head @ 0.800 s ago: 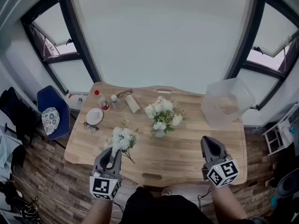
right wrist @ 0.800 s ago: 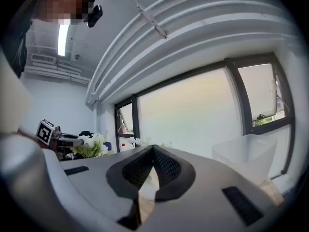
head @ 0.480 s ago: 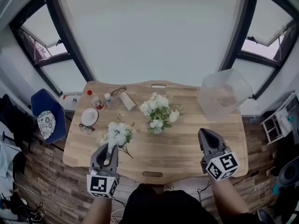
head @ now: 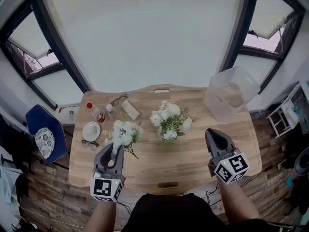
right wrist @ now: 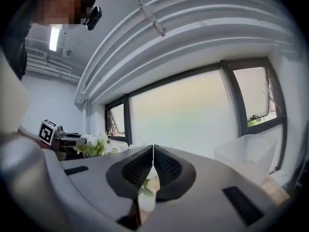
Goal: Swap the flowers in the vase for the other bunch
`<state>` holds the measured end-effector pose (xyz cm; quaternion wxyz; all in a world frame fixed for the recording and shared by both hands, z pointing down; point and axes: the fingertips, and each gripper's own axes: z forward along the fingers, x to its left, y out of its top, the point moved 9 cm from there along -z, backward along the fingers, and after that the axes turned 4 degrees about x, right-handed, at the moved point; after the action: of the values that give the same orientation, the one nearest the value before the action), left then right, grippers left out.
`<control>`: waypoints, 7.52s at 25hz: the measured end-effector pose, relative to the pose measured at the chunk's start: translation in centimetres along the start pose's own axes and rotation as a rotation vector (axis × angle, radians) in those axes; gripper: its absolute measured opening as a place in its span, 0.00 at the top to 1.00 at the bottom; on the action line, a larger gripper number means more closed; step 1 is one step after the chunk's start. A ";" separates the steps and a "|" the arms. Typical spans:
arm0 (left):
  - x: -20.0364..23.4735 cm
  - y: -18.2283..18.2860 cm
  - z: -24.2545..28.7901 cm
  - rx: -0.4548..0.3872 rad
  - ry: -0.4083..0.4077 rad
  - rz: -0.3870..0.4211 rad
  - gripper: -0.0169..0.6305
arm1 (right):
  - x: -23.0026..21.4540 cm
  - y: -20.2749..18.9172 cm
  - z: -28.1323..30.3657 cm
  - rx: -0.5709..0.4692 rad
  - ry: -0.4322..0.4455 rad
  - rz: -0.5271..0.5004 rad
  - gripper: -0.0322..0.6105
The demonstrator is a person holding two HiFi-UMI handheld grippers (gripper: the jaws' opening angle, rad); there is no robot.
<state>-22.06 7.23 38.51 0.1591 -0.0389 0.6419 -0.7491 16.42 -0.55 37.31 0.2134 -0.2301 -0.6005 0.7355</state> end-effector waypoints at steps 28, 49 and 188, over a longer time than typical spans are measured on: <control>4.0 -2.4 5.9 0.020 -0.148 0.001 0.84 | 3.7 -0.3 7.1 0.120 0.000 -0.126 0.58; 4.3 -3.6 7.7 0.103 -0.068 -0.064 0.84 | 1.8 -1.4 13.1 0.187 0.081 -0.181 0.86; -2.1 12.1 14.3 -0.239 -0.250 0.032 0.84 | -5.9 6.1 -3.4 -0.157 -0.173 0.073 0.88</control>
<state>-14.03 -7.20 29.53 0.2437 -0.1404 0.7020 -0.6543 22.93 -2.53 31.25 0.1153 -0.2033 -0.6636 0.7107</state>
